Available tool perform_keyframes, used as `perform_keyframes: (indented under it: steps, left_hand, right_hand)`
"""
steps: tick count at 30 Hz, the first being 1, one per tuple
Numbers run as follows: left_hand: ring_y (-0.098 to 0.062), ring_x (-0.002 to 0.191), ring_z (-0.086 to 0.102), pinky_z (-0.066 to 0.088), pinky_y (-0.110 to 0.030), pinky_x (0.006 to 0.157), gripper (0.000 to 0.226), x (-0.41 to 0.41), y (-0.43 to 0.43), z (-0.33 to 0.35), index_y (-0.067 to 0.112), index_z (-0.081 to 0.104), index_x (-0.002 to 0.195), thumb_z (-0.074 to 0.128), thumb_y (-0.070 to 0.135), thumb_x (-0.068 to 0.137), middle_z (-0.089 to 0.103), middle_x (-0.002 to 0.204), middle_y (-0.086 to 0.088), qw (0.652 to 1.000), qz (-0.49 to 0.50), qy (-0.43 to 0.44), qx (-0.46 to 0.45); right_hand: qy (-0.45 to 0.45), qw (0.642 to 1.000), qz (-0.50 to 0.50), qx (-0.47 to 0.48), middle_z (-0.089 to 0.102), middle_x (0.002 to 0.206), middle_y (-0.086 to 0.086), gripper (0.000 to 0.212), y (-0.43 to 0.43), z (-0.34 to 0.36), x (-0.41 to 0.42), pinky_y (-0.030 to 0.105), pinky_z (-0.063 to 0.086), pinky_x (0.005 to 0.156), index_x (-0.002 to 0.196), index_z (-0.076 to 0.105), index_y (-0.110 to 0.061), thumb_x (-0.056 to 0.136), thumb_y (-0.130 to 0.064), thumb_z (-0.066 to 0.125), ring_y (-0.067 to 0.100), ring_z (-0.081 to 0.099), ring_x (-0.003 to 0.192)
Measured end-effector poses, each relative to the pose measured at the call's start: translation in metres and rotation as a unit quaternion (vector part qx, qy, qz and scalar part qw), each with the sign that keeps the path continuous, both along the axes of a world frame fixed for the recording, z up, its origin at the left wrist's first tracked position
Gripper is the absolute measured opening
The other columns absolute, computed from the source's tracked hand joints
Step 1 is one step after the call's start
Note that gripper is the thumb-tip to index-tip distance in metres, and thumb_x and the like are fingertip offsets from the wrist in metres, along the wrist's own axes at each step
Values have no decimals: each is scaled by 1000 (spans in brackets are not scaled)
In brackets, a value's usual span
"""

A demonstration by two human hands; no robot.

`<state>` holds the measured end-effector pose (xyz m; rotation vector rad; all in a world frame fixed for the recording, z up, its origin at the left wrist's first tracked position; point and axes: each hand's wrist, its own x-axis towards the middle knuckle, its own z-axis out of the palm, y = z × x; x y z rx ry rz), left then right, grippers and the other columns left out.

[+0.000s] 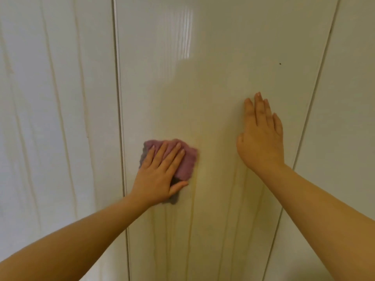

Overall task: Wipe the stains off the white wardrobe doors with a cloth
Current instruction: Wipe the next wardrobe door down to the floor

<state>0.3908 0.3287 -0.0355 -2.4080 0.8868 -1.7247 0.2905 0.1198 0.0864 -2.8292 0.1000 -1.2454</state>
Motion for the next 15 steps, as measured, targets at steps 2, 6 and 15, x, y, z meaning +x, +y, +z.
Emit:
perform_keyframes:
  steps: [2, 6, 15]
  left_hand:
    - [-27, 144, 0, -5, -40, 116, 78, -2, -20, 47, 5, 19, 147, 11, 64, 95, 23, 150, -13, 999, -13, 6, -51]
    - [-31, 141, 14, -4, -42, 116, 78, 3, -48, 64, 4, 21, 146, 14, 62, 95, 22, 151, -10, 997, -2, -3, -75]
    - [-36, 140, 21, -2, -41, 116, 76, 1, -41, 62, 4, 26, 146, 15, 60, 96, 35, 147, -14, 999, -29, -36, -26]
  right_hand:
    - [1, 1000, 4, 2, -15, 155, 3, 71, -4, -3, -1, 34, -6, 113, 149, -4, -18, 90, -6, 33, 18, -12, 143]
    - [8, 1000, 14, 2, -15, 155, 1, 71, 0, -10, -1, 34, -6, 113, 148, -3, -25, 90, -8, 34, 19, -11, 143]
    - [-1, 1000, 14, -1, -15, 155, 1, 72, -15, -13, -10, 36, -5, 113, 148, -2, -28, 90, -6, 33, 21, -11, 143]
